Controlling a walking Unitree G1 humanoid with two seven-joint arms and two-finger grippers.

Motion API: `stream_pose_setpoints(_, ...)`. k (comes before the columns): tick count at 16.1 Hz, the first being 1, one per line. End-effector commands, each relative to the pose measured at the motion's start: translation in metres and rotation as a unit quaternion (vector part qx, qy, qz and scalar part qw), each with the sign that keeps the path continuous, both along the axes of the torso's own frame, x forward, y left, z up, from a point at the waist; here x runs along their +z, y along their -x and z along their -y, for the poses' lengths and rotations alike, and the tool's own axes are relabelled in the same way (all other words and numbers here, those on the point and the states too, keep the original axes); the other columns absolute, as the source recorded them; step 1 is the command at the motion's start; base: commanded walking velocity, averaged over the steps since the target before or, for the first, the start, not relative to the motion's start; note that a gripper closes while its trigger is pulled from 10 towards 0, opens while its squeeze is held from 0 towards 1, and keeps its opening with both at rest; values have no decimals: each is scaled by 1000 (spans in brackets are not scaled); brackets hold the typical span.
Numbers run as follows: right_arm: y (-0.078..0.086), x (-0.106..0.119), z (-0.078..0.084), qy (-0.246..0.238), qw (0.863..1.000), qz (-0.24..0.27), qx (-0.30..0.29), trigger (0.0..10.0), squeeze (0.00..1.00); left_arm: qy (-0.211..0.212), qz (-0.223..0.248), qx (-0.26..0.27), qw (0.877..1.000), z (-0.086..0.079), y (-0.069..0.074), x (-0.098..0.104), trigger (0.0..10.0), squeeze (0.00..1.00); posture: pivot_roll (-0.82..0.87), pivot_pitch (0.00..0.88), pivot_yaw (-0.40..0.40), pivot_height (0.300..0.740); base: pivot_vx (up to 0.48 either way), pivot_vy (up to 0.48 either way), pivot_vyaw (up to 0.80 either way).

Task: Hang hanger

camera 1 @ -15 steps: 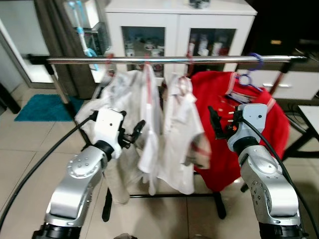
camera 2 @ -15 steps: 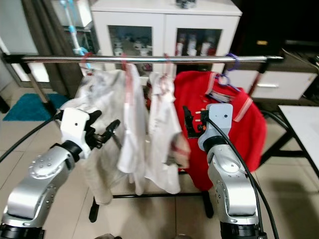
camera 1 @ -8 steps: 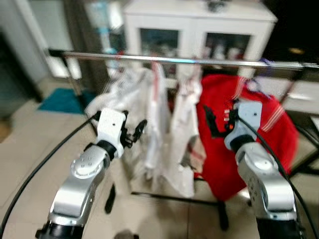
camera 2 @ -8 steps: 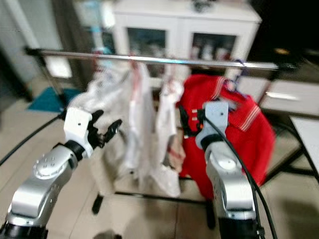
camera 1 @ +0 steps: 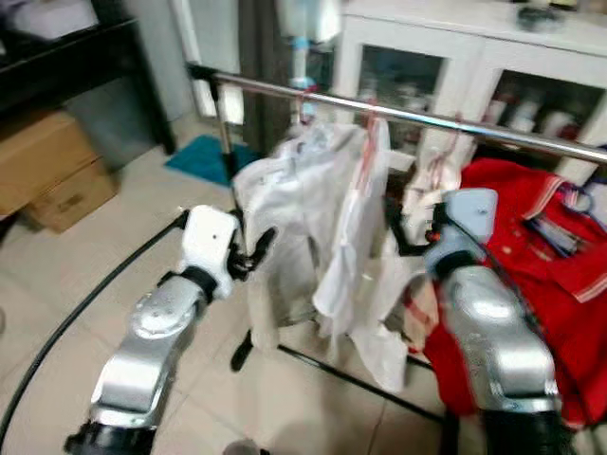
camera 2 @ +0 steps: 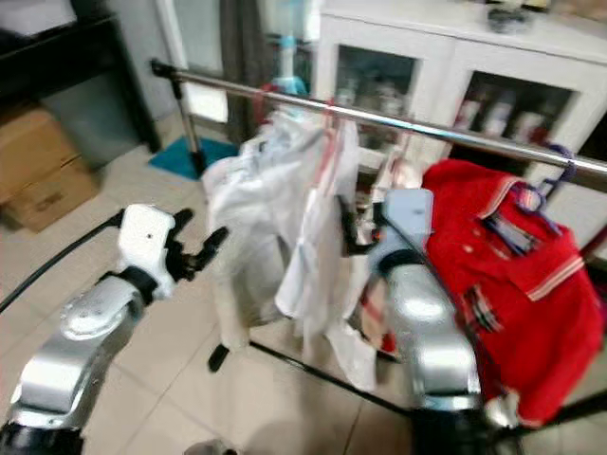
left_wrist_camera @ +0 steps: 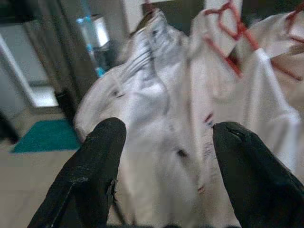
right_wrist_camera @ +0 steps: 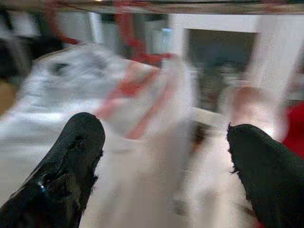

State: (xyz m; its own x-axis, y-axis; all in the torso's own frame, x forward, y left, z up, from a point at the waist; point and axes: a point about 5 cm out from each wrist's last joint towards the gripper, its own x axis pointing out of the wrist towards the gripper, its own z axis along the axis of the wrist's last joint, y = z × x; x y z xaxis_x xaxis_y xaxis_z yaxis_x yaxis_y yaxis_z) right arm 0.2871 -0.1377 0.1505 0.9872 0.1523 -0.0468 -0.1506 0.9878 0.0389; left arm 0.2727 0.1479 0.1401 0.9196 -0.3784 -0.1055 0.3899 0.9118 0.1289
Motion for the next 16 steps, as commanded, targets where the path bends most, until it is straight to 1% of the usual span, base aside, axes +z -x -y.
stream_pose_setpoints(1,0,1,8,6,1000,4,-14,10000,1000,2,9,-8,1000,4,-1,3,10000,0,-63,0,30,740,0,0,0)
stream_pose_setpoints(5,1,-1,3,9,1000,1,0,10000,1000,2,10,-8,1000,4,-1,3,10000,0,-62,0,27,740,0,0,0)
stream_pose_setpoints(10,0,-3,3,13,1000,-3,1,10000,1000,8,11,-8,1000,5,-3,3,10000,0,-66,0,28,740,0,0,0)
stream_pose_setpoints(16,0,-1,4,17,1000,1,0,10000,1000,8,14,-9,1000,6,-4,3,10000,0,-66,0,25,740,0,-261,0)
